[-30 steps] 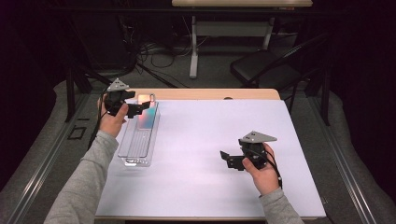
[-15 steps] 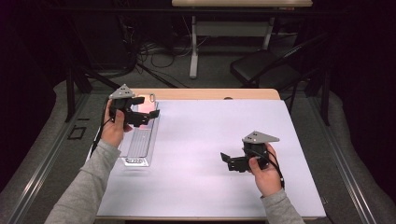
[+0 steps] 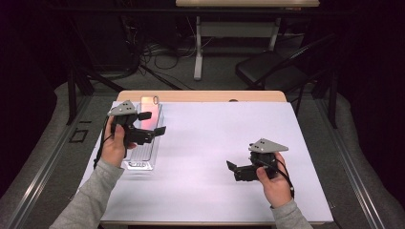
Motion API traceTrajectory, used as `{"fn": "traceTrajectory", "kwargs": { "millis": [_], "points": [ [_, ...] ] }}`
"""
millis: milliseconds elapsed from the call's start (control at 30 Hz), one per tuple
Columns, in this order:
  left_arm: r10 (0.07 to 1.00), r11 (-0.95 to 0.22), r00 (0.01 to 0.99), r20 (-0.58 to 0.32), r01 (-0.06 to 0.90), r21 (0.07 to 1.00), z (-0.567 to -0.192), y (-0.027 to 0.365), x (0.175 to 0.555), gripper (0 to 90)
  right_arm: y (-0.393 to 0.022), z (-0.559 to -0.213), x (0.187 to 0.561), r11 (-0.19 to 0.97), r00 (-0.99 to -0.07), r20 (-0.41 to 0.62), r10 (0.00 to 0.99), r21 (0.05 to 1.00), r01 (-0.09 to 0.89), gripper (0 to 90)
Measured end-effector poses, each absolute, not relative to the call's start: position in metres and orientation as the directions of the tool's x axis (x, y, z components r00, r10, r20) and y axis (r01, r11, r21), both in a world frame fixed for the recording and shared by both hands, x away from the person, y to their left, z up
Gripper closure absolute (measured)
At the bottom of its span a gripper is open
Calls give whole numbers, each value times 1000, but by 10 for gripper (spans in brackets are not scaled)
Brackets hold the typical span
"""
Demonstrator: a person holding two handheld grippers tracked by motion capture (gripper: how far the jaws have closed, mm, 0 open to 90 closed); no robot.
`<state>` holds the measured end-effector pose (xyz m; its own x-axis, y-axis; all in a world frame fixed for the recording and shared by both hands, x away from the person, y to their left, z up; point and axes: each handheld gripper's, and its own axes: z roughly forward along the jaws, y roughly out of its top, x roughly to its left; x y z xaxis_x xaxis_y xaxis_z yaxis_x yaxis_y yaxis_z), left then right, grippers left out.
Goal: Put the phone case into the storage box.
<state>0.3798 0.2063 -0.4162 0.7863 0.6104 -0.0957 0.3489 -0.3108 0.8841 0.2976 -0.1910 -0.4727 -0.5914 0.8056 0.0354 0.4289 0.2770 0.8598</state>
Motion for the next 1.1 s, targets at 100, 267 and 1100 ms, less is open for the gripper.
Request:
{"fn": "traceTrajectory", "kwargs": {
  "millis": [100,267,1100],
  "points": [
    [589,-314,803,-93,333,889,-418,206,370,153,-195,-472,293,281,-598,33,801,860,425,0],
    [574,-326,815,-75,311,893,-424,204,354,153,-200,-473,288,286,-597,24,802,862,419,0],
    [586,-300,804,-104,334,894,-478,216,313,20,-219,-497,270,260,-544,9,839,872,415,0]
  ]
}}
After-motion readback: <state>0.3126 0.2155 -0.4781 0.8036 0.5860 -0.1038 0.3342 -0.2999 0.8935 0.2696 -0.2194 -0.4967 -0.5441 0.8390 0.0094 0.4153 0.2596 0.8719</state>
